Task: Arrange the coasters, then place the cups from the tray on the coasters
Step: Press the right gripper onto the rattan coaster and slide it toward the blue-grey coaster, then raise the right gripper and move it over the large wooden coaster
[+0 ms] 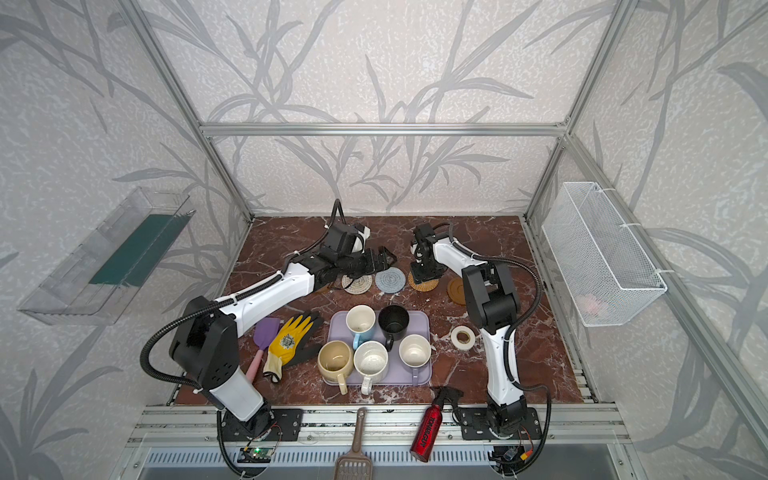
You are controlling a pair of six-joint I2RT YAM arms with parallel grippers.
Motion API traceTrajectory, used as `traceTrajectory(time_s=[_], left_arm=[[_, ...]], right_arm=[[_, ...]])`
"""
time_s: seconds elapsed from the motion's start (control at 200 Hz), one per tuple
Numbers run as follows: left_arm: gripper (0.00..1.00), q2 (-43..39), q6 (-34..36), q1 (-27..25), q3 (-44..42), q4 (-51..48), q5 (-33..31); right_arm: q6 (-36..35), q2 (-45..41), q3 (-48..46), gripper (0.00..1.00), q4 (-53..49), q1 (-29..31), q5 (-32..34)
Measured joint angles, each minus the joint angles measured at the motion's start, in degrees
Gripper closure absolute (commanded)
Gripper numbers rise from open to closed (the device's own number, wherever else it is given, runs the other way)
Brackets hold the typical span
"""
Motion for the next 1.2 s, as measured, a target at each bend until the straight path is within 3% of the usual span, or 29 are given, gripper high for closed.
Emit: traceTrajectory(time_s=[0.455,0.515,0.625,0.7,1.035,1.2], left_arm=[[0.01,-1.5,0.0,0.0,-0.1,-0.9,-0.7],[0.0,-2.7,0.1,0.0,-0.1,-1.6,-1.2],[0.01,-5.2,0.7,0.0,-0.1,-2.8,-2.0],[0.0,-6.9,1.0,0.0,-0.5,-3.6,-2.1],[0.01,-10.8,3.0,-1.0,-0.8,-8.9,0.8],[0.01,-10.8,4.6,-4.1,1.5,-11.5,2.5]], right_arm=[[3.1,-3.9,0.8,0.34,-3.0,0.1,-0.2],[3.4,-6.1,0.3,0.28,-2.8,0.1,-0.2],[4.3,-11.4,-2.0,0.09,-1.6,0.1,-0.3],[5.4,-15.1,-4.8,0.03,-0.5,0.1,-0.1],[12.5,-34.0,-22.9,0.01,6.2,0.0,5.2],[15.4,-37.6,-30.0,0.01,9.3,-3.7,5.4]])
